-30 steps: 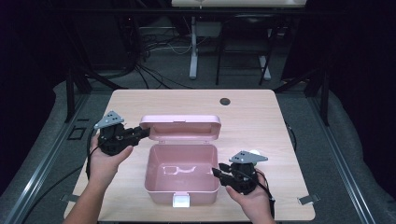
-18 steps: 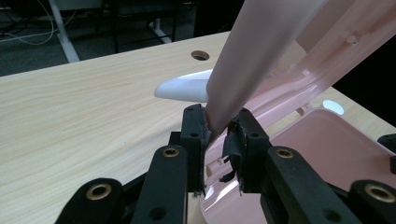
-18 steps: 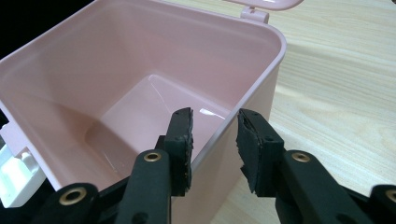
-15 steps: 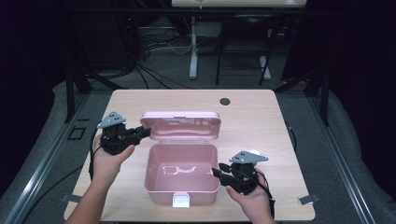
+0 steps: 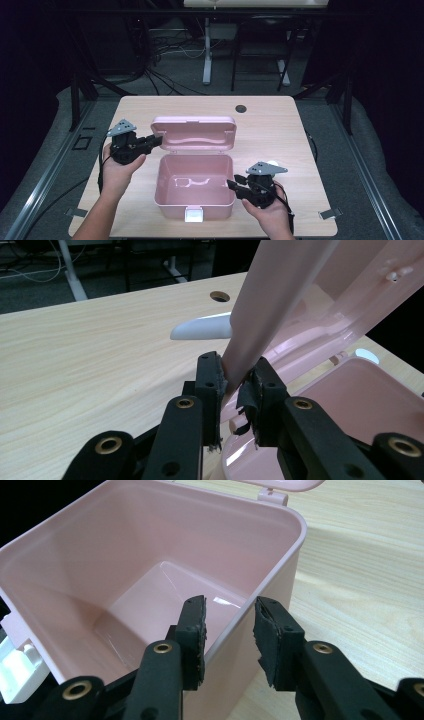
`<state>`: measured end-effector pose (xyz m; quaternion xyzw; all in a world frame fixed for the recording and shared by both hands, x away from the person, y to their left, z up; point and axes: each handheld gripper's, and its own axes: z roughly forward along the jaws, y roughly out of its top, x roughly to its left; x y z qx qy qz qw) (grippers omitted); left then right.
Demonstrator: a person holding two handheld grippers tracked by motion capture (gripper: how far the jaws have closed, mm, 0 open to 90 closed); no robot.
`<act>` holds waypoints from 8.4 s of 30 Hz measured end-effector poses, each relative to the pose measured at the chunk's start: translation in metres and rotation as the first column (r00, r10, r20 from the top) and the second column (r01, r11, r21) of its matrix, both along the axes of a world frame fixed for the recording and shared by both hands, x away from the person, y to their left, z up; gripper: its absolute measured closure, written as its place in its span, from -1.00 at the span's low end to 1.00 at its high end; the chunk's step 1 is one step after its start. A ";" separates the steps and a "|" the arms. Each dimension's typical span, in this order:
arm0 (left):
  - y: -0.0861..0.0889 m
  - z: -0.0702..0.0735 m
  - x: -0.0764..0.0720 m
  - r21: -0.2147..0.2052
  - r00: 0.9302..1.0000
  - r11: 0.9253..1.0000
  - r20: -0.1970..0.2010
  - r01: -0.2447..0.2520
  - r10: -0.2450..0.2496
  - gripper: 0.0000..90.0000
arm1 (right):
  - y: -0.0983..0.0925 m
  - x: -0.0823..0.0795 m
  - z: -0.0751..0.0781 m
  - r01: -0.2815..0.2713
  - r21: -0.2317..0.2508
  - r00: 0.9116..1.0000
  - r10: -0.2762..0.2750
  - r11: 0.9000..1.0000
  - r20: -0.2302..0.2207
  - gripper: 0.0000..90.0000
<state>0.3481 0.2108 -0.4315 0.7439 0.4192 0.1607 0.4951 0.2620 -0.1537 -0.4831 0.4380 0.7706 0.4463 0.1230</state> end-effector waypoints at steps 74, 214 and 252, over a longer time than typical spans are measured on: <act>-0.002 -0.011 0.037 -0.046 0.992 0.996 -0.103 -0.073 0.068 0.87 | 0.000 0.002 -0.003 0.002 0.010 1.000 -0.002 1.000 -0.006 0.41; 0.005 -0.040 0.086 -0.111 0.895 0.985 -0.441 -0.130 0.068 0.86 | 0.001 0.003 -0.005 -0.006 0.017 1.000 0.006 1.000 -0.009 0.38; 0.014 -0.034 0.066 -0.134 0.927 0.982 -0.369 -0.130 0.073 0.54 | -0.002 0.002 0.001 -0.015 0.035 1.000 0.015 0.999 0.004 0.33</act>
